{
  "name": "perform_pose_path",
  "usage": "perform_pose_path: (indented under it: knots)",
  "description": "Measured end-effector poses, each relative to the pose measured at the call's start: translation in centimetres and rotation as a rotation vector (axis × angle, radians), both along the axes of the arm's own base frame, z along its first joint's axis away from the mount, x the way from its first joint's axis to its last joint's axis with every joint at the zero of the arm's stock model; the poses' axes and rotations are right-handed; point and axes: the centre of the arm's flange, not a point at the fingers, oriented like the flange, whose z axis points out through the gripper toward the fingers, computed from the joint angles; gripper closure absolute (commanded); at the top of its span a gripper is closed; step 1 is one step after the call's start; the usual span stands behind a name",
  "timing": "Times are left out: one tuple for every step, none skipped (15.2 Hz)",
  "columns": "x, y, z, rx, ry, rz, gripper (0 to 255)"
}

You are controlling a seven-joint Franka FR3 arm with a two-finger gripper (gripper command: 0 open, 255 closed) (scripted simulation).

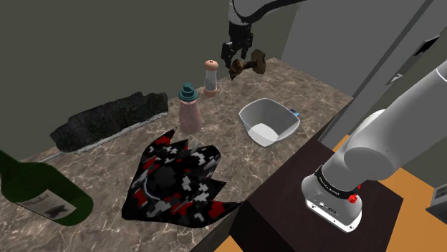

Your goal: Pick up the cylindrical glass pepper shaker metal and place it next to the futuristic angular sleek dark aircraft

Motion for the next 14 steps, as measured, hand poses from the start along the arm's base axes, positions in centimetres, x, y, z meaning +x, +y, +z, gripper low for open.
perform_pose_path:
  knots:
    - [1.3,0.2,-0.4,-0.007,-0.002,-0.002,0]
    - [2.5,0.4,-1.2,-0.014,-0.004,-0.004,0]
    - [3.7,0.4,-1.5,-0.022,-0.005,-0.006,0]
    - [4.8,0.7,-1.7,-0.029,-0.006,-0.007,0]
    - [6.0,0.7,-2.3,-0.036,-0.009,-0.009,0]
    - [7.5,0.9,-2.6,-0.044,-0.01,-0.011,0]
    - [8.6,1.5,-3.0,-0.051,-0.011,-0.013,0]
    - [10.0,1.3,-3.6,-0.058,-0.014,-0.014,0]
    - [11.4,1.3,-4.1,-0.066,-0.015,-0.017,0]
    - [12.3,1.5,-4.7,-0.072,-0.016,-0.019,0]
    - [12.8,1.4,-5.0,-0.075,-0.016,-0.019,0]
    - [13.1,1.4,-5.5,-0.077,-0.017,-0.02,0]
    - [13.3,1.4,-6.0,-0.078,-0.017,-0.02,0]
    - [13.3,1.2,-6.4,-0.078,-0.017,-0.02,0]
